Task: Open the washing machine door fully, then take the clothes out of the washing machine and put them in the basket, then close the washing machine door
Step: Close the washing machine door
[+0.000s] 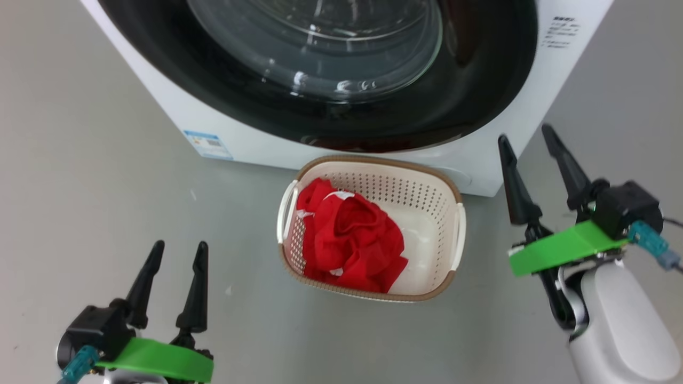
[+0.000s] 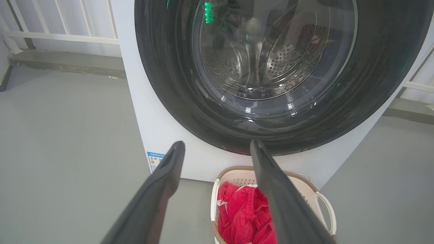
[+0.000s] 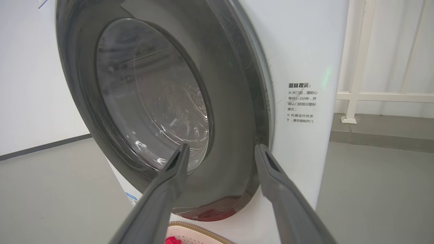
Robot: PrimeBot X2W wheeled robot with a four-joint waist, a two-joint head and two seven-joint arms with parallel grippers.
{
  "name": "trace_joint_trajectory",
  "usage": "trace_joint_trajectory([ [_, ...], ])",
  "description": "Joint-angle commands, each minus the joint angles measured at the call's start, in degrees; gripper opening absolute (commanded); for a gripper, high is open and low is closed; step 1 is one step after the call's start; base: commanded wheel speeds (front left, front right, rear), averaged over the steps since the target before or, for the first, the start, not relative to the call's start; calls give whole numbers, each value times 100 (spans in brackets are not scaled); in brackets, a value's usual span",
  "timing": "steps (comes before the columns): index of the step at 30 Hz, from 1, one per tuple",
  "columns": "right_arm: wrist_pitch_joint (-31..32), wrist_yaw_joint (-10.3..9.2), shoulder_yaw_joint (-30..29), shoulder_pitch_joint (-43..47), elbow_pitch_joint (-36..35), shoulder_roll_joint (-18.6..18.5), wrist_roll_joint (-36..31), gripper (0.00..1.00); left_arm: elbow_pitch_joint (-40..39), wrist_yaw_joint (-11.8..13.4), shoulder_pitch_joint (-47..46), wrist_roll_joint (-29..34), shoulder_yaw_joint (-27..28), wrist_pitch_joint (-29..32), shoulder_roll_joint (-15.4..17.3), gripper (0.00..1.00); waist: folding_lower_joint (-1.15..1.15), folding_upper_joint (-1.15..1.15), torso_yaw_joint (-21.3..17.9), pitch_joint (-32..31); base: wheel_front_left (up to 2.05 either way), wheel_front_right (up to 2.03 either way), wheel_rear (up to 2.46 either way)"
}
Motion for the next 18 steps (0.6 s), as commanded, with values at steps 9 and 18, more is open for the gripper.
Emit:
trace_joint_trajectory([
  [9, -14, -21, 117, 802, -308, 82, 134, 100, -146, -32, 289, 88, 290, -69, 281, 100, 0, 0, -433, -511, 0, 0, 0],
  [18, -14, -21, 44, 1311, -436, 86, 198, 100, -169, -32, 490, 70, 316, -69, 387, 100, 0, 0, -691, -768, 0, 0, 0],
])
